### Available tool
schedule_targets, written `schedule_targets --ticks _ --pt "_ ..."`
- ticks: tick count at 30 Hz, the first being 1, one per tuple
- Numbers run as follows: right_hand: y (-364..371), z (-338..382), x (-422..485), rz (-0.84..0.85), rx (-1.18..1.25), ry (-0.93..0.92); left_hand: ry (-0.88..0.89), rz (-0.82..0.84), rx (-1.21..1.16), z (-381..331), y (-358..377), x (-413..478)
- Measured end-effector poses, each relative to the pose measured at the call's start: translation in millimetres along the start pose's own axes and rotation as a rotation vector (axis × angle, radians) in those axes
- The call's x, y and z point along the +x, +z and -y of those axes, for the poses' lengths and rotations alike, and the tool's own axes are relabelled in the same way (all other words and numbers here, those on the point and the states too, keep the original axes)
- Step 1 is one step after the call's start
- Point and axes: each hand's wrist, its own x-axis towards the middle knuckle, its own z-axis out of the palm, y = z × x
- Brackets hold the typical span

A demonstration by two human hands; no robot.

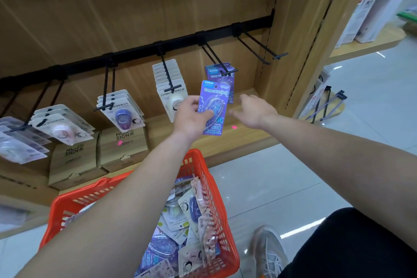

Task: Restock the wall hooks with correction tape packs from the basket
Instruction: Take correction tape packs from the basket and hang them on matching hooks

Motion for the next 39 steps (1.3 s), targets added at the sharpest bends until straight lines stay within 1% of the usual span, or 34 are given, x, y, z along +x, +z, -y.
schedule_targets --ticks 2,4,9,18,22,25,29,33,36,39 --pt "-2.9 -7.3 -7.6 0.072 -0.006 -0.024 0.022 0.014 0.035 -3.4 8.9 10.0" --pt "-2.0 -13.2 -11.8 0.105 -0.016 -0.042 0.044 0.014 0.043 -5.9 15.4 18.1" --pt "-3.4 -20.4 -14.2 0.136 -0.078 -0.069 0.088 0.046 0.063 -12.2 17.3 34.6" --pt "-0.3 -13.0 -10.4 0.175 -0.139 -0.147 0.072 -0.007 0.107 -6.4 20.4 47.3" --pt "6.2 -13.6 -14.0 0.212 -0.172 -0.147 0.049 -0.093 0.243 -17.1 29.1 67.8" --pt "8.9 -12.5 -17.4 0.230 -0.173 -0.140 -0.009 -0.070 0.361 -13.4 26.6 70.3" --pt "9.5 2.2 -27.3 0.226 -0.141 -0.166 0.030 0.064 0.417 11.9 2.0 27.8" --pt "18.5 27.8 -47.6 0.247 -0.171 -0.211 -0.009 0.194 0.595 52.3 -50.2 -34.0" --pt "35.3 49.3 -67.3 0.281 -0.218 -0.245 -0.097 0.233 0.635 82.8 -95.5 -77.3" --pt "65.8 69.2 -93.3 0.338 -0.281 -0.295 -0.162 0.213 0.658 116.1 -135.1 -114.9"
